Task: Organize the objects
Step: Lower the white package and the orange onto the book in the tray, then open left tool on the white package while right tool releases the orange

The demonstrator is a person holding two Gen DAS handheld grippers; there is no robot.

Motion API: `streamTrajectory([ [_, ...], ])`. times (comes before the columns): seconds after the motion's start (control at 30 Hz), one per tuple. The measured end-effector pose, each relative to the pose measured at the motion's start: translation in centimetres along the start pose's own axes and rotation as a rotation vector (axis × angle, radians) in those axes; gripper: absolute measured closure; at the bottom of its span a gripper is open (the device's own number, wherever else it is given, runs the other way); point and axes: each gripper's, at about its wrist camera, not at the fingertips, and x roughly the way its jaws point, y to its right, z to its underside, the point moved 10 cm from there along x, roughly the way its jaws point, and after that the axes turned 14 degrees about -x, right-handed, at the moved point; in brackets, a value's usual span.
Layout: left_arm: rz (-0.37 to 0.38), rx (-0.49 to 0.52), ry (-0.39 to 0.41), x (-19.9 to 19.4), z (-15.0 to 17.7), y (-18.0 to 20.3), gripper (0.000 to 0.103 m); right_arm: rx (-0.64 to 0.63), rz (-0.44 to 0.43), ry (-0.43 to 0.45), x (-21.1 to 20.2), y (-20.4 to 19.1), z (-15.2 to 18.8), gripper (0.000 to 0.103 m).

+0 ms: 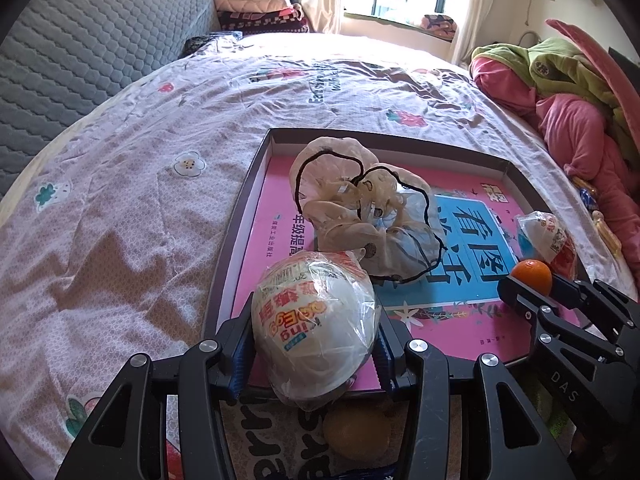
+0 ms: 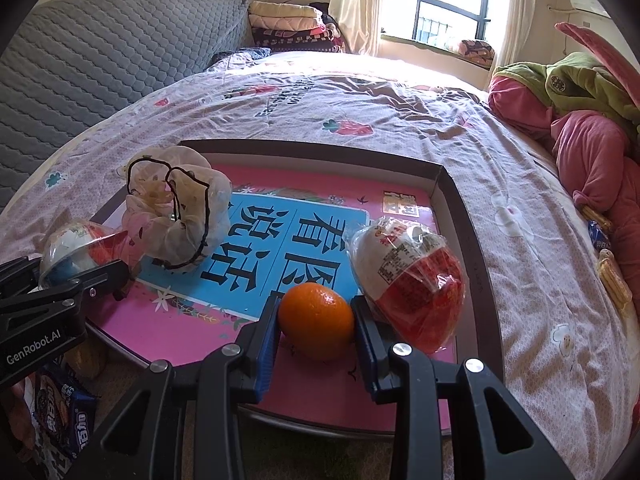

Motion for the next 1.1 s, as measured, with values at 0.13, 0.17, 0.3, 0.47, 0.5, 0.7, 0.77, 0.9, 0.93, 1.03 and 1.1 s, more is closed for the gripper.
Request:
streamTrajectory([
  [0.13, -0.001, 0.006, -0.004, 0.1, 0.1, 0.1, 0.052, -0.006, 0.000, 0.000, 0.2, -0.4, -0.2, 0.067],
  [0.17, -0.003, 0.007, -0.004, 0.2, 0.1, 0.1, 0.052, -0.006, -0.001, 0.000, 0.2, -0.4, -0.3, 0.067],
  [0.3, -0.006, 0.008, -0.003, 0.3, 0.1, 0.1, 0.052, -0.007, -0.001, 0.005, 0.3, -0.6, -0.5, 0.067],
  [0.47, -0.012, 0.007, -0.003, 0.3, 0.1, 0.0, 0.052, 0.004, -0.011, 0.002, 0.2, -0.6, -0.5, 0.067],
  [0.5, -0.013, 0.009, -0.003, 0.3, 0.1, 0.0, 0.052, 0.004, -0.013, 0.002, 0.2, -0.6, -0.5, 0.067],
  [0.7, -0.017, 0.013, -0.006, 0.4, 0.2, 0.1, 0.052, -0.008, -0.024, 0.006, -0.1, -1.0, -0.6, 0.066],
  [0.77, -0.018, 0.013, -0.007, 0.4, 0.1, 0.1, 0.052, -0.010, -0.023, 0.001, 0.0, -1.1, -0.5, 0.065],
  [0.9, -0.018, 0.007, -0.006, 0.3, 0.0, -0.1, 0.051, -0.010, -0.028, -0.005, 0.1, -1.2, -0.4, 0.059],
  [0.93, -0.017, 0.002, -0.005, 0.2, 0.0, -0.2, 0.051, -0.010, -0.031, -0.005, 0.1, -1.2, -0.4, 0.059],
  [1.03, -0.014, -0.005, -0.003, 0.0, -0.2, -0.4, 0.047, -0.007, -0.032, -0.002, -0.1, -1.1, -0.4, 0.057],
  [1.1, -0.009, -0.010, 0.000, -0.3, -0.2, -0.5, 0.046, -0.002, -0.031, -0.002, -0.1, -1.1, -0.3, 0.056],
])
